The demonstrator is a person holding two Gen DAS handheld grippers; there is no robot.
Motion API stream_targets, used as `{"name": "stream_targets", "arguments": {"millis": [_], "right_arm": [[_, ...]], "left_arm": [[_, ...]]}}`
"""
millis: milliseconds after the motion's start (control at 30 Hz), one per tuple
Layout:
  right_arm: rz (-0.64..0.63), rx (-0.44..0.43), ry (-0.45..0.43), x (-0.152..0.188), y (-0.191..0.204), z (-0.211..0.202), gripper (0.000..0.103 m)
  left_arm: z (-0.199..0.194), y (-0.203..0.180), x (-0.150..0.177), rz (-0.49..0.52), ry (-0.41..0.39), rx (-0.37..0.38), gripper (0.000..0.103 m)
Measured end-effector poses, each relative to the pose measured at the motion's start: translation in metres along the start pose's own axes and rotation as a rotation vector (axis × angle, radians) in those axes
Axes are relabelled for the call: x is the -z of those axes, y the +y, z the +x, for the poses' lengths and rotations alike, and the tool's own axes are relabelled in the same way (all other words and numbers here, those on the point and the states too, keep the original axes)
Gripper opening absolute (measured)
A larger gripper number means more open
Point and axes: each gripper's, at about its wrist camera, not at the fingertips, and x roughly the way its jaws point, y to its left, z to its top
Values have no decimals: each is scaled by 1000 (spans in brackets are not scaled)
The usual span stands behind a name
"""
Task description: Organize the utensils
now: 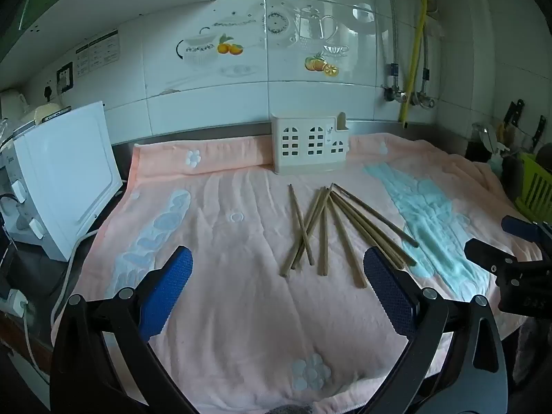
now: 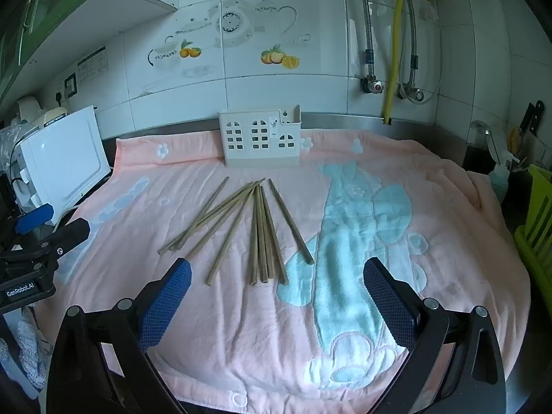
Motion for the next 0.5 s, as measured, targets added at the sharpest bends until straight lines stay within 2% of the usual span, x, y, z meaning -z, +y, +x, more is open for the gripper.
{"name": "stream_targets", "arguments": {"millis": [500], "right_arm": [[-2,3,3,-2,0,-2,97]], "left_arm": [[-1,-1,1,9,-1,-5,98]]}}
